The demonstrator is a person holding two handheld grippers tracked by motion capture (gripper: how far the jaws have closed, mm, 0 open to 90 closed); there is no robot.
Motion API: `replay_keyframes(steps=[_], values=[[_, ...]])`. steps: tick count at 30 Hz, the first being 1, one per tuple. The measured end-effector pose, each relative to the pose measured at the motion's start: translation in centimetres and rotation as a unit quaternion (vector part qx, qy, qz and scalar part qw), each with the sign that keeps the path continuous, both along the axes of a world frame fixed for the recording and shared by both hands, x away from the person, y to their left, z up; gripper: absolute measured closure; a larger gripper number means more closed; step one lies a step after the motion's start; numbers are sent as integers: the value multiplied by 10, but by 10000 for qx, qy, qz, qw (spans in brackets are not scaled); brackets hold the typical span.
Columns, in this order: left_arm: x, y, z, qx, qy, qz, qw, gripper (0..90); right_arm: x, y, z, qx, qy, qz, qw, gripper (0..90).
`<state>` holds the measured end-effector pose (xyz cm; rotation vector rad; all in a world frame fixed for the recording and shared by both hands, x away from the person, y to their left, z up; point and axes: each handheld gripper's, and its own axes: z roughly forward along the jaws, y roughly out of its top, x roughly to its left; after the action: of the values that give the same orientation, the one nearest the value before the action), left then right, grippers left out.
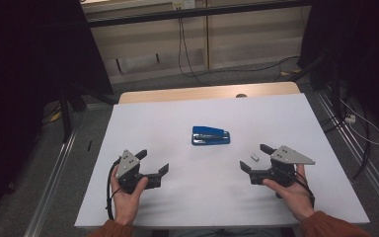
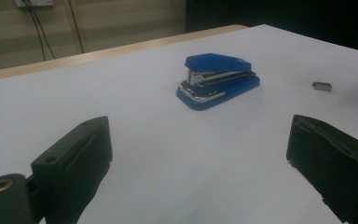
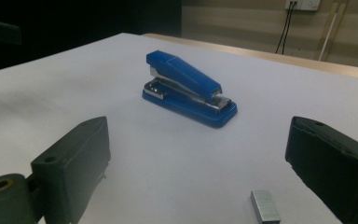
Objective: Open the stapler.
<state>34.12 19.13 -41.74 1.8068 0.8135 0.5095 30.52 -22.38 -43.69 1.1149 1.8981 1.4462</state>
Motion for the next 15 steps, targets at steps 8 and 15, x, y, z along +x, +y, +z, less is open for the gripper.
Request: replay_keyframes(steps=[8,15], values=[[13,-15,2,122,36,-69,9999,83,8,8,0,-65,-14,51,10000,60],[25,-24,5,-144,212,-177,9995,79,16,17,4,-119,-59,203,9997,70]])
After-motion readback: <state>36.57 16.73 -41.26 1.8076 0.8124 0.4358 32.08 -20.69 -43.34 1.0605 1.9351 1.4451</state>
